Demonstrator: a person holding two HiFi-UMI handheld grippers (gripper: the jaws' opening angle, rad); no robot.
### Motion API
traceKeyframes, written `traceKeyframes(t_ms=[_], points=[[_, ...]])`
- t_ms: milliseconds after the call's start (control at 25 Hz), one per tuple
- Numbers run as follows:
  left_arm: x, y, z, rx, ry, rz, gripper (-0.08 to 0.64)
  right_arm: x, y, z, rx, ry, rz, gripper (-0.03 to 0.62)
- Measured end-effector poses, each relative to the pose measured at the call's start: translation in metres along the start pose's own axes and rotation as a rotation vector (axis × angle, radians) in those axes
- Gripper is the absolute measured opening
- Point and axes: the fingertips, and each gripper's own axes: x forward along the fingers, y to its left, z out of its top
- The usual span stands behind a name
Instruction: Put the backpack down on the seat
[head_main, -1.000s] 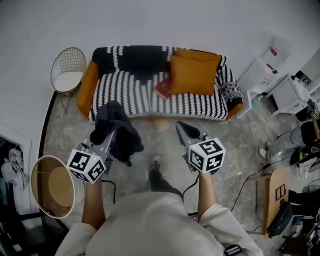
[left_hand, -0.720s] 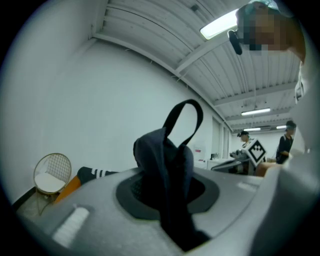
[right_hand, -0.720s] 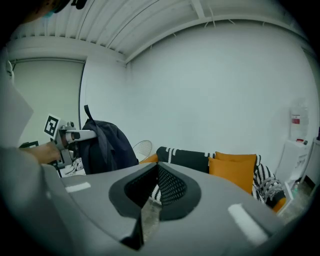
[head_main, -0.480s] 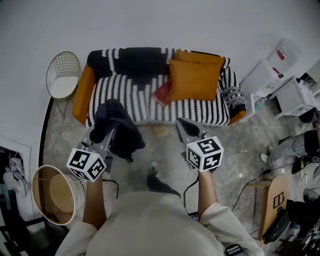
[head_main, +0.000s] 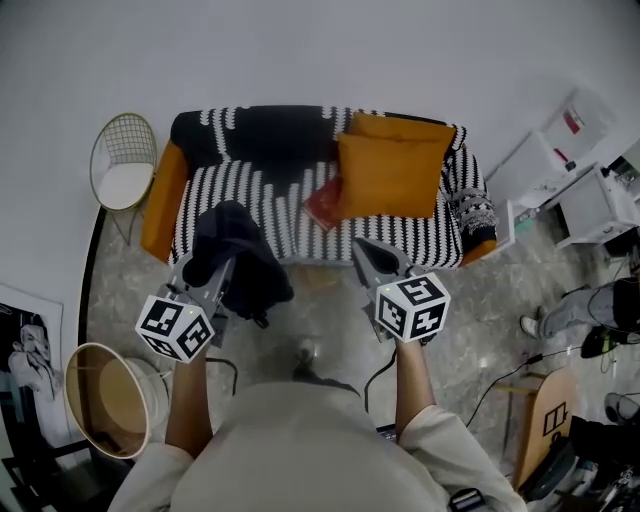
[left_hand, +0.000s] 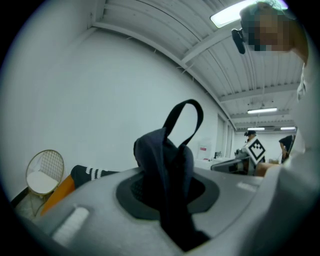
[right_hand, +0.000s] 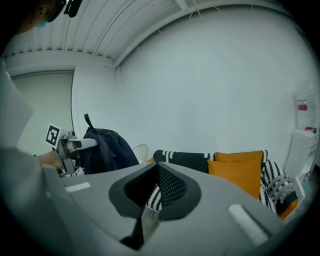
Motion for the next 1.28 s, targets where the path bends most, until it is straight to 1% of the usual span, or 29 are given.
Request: traceKeyframes(t_ms=[160, 280, 360, 480, 600, 840, 1080, 1280], points=[[0.023, 0.006, 0.007, 0.006, -0.011, -0.003, 0.084, 0.015, -0.02, 0.012, 0.002, -0.015, 0.011, 0.006], [0.041, 0.011, 0.013, 0.018, -0.022, -0.004, 0.084, 0.025, -0.036, 0.023, -0.022, -0.041, 0.004, 0.006], [0.055, 0.017, 0.015, 0.017, -0.019, -0.001, 0.084, 0.032, -0.045, 0.023, -0.034, -0.027, -0.004, 0.006], [0.077, 0.022, 0.018, 0.013, -0.02, -0.008, 0.084, 0.043, -0.056, 0.021, -0.005, 0.01, 0.011, 0.006], [0.1, 0.03, 0.022, 0.011, -0.021, -0.016, 0.084, 0.053, -0.069, 0.029, 0.028, -0.006, 0.018, 0.006], [0.149, 0.051, 0.023, 0.006, -0.008, -0.03, 0.084, 0.075, -0.105, 0.036, 0.01, -0.013, -0.049, 0.006], [0.204, 0.084, 0.019, 0.006, 0.008, -0.075, 0.084, 0.118, -0.147, 0.04, 0.018, 0.008, -0.11, 0.007], [0.259, 0.124, 0.005, -0.007, 0.053, -0.095, 0.084, 0.16, -0.179, 0.046, 0.055, 0.03, -0.121, 0.006]])
